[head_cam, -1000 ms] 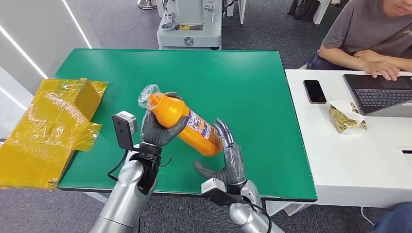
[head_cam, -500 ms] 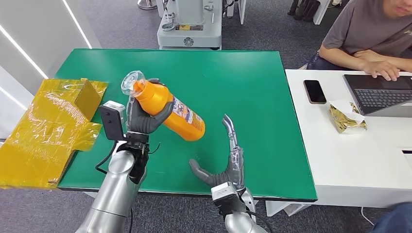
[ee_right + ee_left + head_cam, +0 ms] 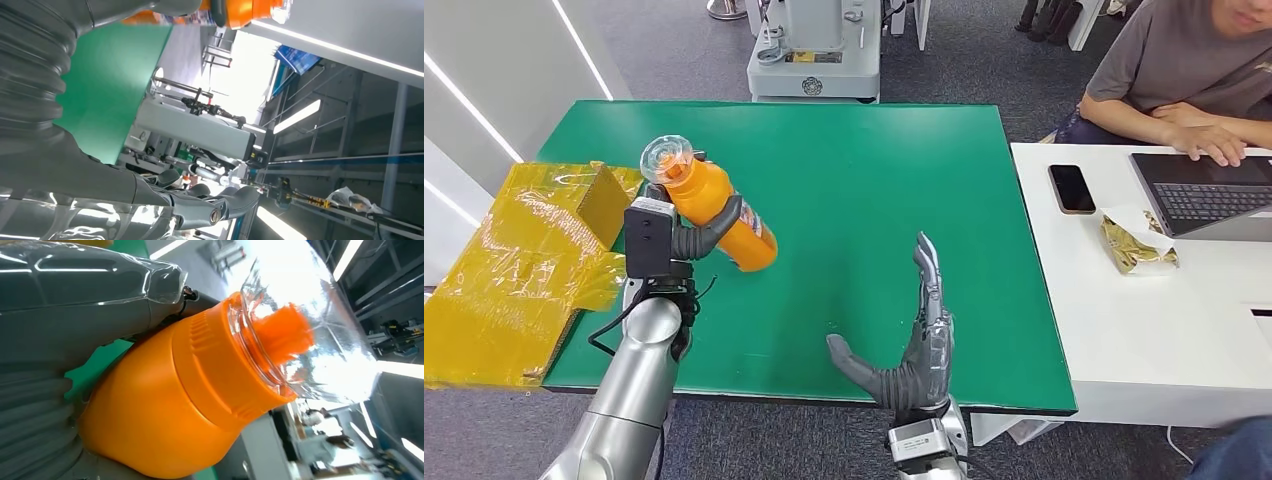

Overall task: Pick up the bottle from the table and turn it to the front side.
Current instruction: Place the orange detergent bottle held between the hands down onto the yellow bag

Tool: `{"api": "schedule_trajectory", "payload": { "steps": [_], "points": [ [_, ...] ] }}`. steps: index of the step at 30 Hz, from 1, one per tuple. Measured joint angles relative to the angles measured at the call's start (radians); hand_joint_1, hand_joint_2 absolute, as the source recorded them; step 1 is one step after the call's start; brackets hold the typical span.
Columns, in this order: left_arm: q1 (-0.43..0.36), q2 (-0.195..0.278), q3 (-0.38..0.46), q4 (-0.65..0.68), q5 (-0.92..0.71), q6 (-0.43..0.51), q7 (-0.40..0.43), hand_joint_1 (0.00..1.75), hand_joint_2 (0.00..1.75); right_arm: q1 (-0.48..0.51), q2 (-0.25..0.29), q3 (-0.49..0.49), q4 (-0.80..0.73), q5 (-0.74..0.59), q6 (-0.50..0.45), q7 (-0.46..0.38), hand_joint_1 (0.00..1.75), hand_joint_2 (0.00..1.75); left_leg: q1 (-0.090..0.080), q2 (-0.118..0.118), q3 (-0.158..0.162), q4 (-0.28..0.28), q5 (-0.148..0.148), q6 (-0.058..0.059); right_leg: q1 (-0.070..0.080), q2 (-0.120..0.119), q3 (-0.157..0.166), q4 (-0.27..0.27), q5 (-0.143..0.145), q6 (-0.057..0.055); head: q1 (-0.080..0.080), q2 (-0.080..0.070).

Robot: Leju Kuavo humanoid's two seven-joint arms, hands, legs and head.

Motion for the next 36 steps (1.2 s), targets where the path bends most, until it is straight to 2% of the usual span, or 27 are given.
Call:
{"api": "schedule_trajectory", "payload": {
  "steps": [5, 7, 9, 13, 17, 19, 25, 30, 36],
  "points": [
    [-0.049, 0.076, -0.001, 0.079, -0.259, 0.196, 0.114, 1.75, 1.75, 0.024, -0.007, -0.009, -0.009, -0.04, 0.0, 0.0, 0.0, 1.75, 0.0, 0.002, 0.0, 0.0, 0.0, 0.0, 0.0, 0.002, 0.0, 0.0, 0.0, 0.0, 0.0, 0.0],
    [-0.072, 0.109, -0.003, 0.11, -0.359, 0.23, 0.161, 1.75, 1.75, 0.028, -0.01, -0.009, -0.01, -0.056, 0.0, 0.0, 0.0, 1.75, 0.0, 0.002, 0.0, 0.0, 0.0, 0.0, 0.0, 0.002, -0.001, 0.001, 0.0, 0.0, 0.0, 0.0],
    [-0.093, 0.14, -0.013, 0.134, -0.451, 0.219, 0.208, 1.75, 1.75, 0.031, -0.012, -0.009, -0.01, -0.06, 0.0, -0.001, 0.0, 1.75, 0.0, 0.002, 0.0, 0.0, 0.0, 0.0, 0.0, 0.002, -0.001, 0.001, 0.0, 0.0, 0.0, 0.0],
    [-0.144, 0.21, -0.063, 0.187, -0.612, 0.126, 0.282, 1.75, 1.75, 0.035, -0.012, -0.009, -0.012, -0.06, 0.0, -0.001, 0.0, 1.75, 0.0, 0.003, 0.0, 0.0, 0.0, 0.0, 0.0, 0.004, -0.001, 0.001, 0.0, 0.0, 0.0, 0.0],
    [-0.194, 0.274, -0.118, 0.235, -0.691, -0.002, 0.282, 1.75, 1.75, 0.042, -0.012, -0.012, -0.017, -0.061, 0.0, -0.001, 0.0, 1.75, 0.0, 0.003, 0.001, 0.0, 0.0, -0.001, 0.0, 0.004, -0.001, 0.001, 0.0, -0.001, 0.0, 0.0],
    [-0.221, 0.306, -0.15, 0.255, -0.72, -0.082, 0.254, 1.75, 1.75, 0.048, -0.014, -0.014, -0.028, -0.063, 0.0, -0.001, 0.0, 1.75, 0.0, 0.003, 0.0, 0.0, 0.0, -0.001, 0.0, 0.004, -0.001, 0.001, 0.0, -0.001, 0.0, 0.0],
    [-0.305, 0.388, -0.252, 0.297, -0.738, -0.305, 0.101, 1.75, 1.75, 0.068, -0.028, -0.024, -0.072, -0.074, 0.0, -0.001, 0.0, 1.75, 0.0, 0.004, 0.0, 0.0, 0.0, -0.001, 0.0, 0.004, -0.001, 0.001, 0.0, -0.001, 0.0, 0.0],
    [-0.357, 0.425, -0.313, 0.333, -0.719, -0.399, 0.057, 1.75, 1.75, 0.091, -0.032, -0.035, -0.108, -0.053, 0.0, 0.005, 0.0, 1.75, 0.0, 0.003, 0.0, 0.0, 0.0, -0.001, 0.0, 0.004, -0.001, 0.001, 0.0, -0.001, 0.0, 0.0],
    [-0.409, 0.432, -0.369, 0.41, -0.703, -0.45, 0.058, 1.75, 1.75, 0.109, -0.032, -0.044, -0.141, -0.025, 0.0, 0.021, 0.0, 1.75, 0.0, 0.003, 0.0, 0.0, 0.0, -0.001, 0.0, 0.004, -0.001, 0.001, 0.0, -0.001, 0.0, 0.0]
  ]
}}
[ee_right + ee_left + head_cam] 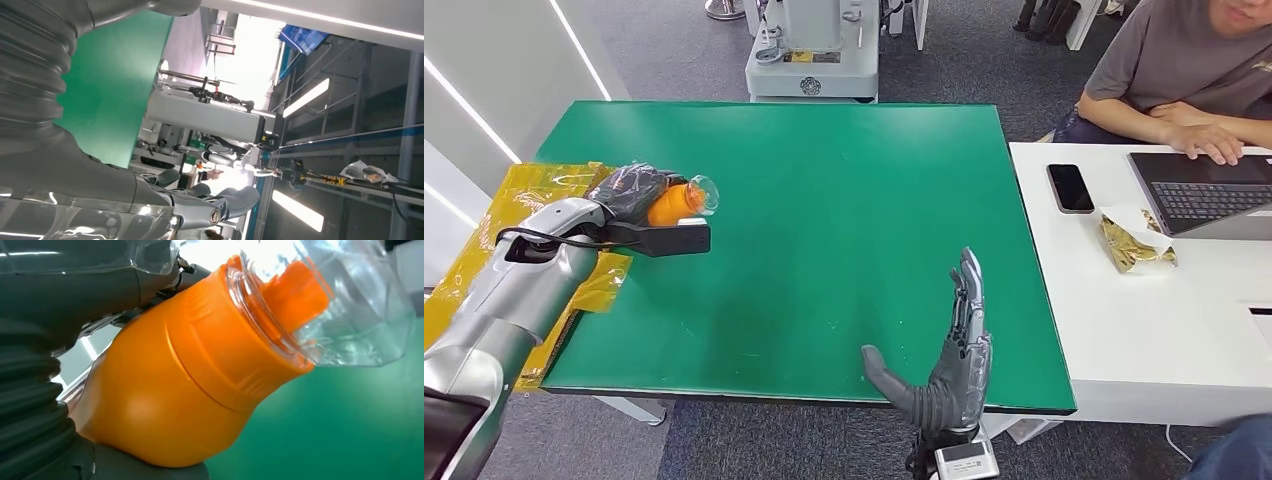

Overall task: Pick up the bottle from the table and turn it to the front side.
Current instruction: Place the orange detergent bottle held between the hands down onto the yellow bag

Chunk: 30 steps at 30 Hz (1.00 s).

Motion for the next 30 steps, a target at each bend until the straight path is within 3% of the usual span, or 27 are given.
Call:
{"api": "schedule_trajectory", "payload": {
  "steps": [13, 30],
  "points": [
    [-0.021, 0.024, -0.08, 0.141, -0.038, 0.016, 0.083, 1.75, 1.75, 0.01, 0.0, -0.002, -0.012, 0.018, 0.0, 0.019, 0.0, 1.75, 0.0, 0.0, 0.0, -0.001, 0.0, 0.0, 0.0, 0.0, 0.0, 0.0, 0.0, 0.0, 0.0, 0.0],
    [0.077, 0.053, -0.096, 0.213, -0.071, 0.167, 0.132, 1.75, 1.75, 0.058, 0.0, -0.007, -0.084, 0.084, 0.0, 0.003, 0.0, 1.75, 0.0, 0.0, 0.0, -0.001, -0.001, -0.001, 0.0, 0.0, 0.0, 0.0, 0.0, 0.0, 0.0, 0.0]
  ]
}}
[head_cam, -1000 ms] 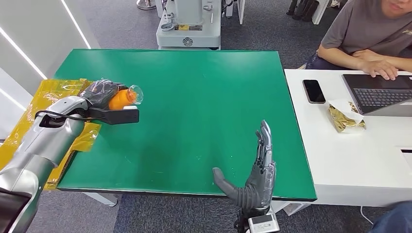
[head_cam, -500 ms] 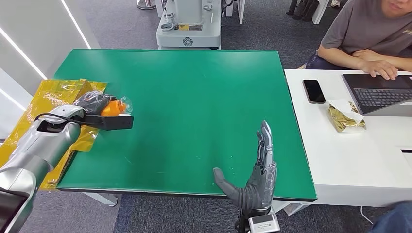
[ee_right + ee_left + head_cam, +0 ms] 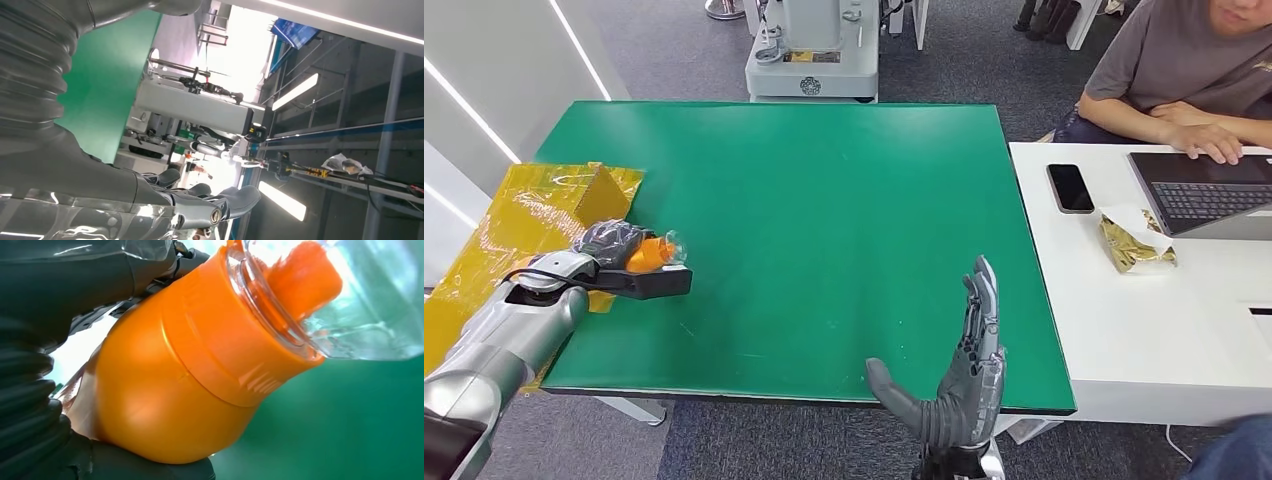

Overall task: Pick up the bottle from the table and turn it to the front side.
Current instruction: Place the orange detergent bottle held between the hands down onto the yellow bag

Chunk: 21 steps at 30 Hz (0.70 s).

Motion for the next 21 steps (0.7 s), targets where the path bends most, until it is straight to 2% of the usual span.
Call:
{"api": "schedule_trajectory", "payload": {
  "steps": [7, 21],
  "points": [
    [0.055, 0.035, 0.0, 0.006, -0.002, 0.108, 0.016, 1.75, 1.75, 0.009, -0.013, -0.001, 0.0, -0.042, 0.0, -0.018, 0.0, 1.75, 0.0, 0.0, 0.0, 0.0, 0.0, -0.001, 0.0, 0.0, 0.0, 0.0, 0.0, 0.0, 0.0, 0.0],
    [0.084, 0.026, 0.008, 0.015, -0.038, 0.193, 0.072, 1.75, 1.75, -0.006, -0.026, 0.014, 0.028, -0.05, 0.0, -0.019, 0.0, 1.75, 0.0, 0.0, 0.0, 0.0, 0.0, -0.001, 0.0, 0.0, 0.0, 0.0, 0.0, 0.0, 0.0, 0.0]
  ]
}}
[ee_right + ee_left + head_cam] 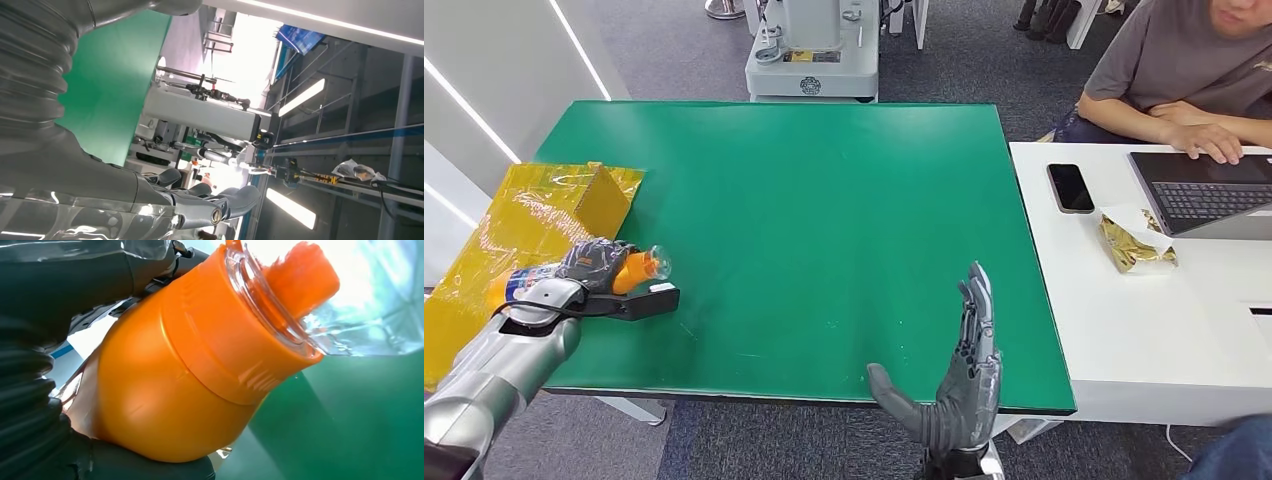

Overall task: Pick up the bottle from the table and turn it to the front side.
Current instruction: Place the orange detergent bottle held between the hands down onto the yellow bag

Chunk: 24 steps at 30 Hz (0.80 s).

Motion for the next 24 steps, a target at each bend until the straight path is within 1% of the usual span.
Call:
{"api": "schedule_trajectory", "payload": {
  "steps": [1, 5, 6, 12, 24],
  "points": [
    [0.0, -0.002, 0.001, 0.0, -0.003, 0.002, 0.005, 1.73, 1.75, -0.003, 0.0, 0.001, 0.002, -0.002, 0.0, 0.001, 0.0, 1.75, 0.0, 0.0, 0.0, 0.0, 0.0, 0.0, 0.0, 0.0, 0.0, 0.0, 0.0, 0.0, 0.0, 0.0],
    [0.0, -0.013, 0.004, 0.001, -0.016, 0.006, 0.026, 0.02, 1.75, -0.017, -0.001, 0.004, 0.01, -0.016, 0.0, 0.006, 0.0, 1.75, 0.0, 0.0, 0.0, 0.0, 0.0, 0.0, 0.0, 0.0, 0.0, 0.0, 0.0, 0.0, 0.0, 0.0],
    [0.0, -0.016, 0.005, 0.001, -0.02, 0.012, 0.03, 0.0, 1.75, -0.022, -0.001, 0.007, 0.012, -0.019, 0.0, 0.008, 0.0, 1.75, 0.0, 0.0, 0.0, 0.0, 0.0, 0.0, 0.0, 0.0, 0.0, 0.0, 0.0, 0.0, 0.0, 0.0],
    [0.0, -0.026, 0.02, 0.002, -0.029, 0.058, 0.036, 0.0, 1.75, -0.039, -0.002, 0.019, 0.03, -0.034, 0.0, 0.006, 0.0, 1.75, 0.0, 0.0, 0.0, 0.0, 0.0, 0.0, 0.0, 0.0, 0.0, 0.0, 0.0, 0.0, 0.0, 0.0],
    [0.003, -0.034, 0.052, 0.009, -0.046, 0.106, 0.053, 0.0, 1.75, -0.03, -0.002, 0.019, 0.048, -0.024, 0.0, -0.005, 0.0, 1.75, 0.0, 0.0, 0.0, 0.0, 0.0, 0.0, 0.0, 0.0, 0.0, 0.0, 0.0, 0.0, 0.0, 0.0]
  ]
}}
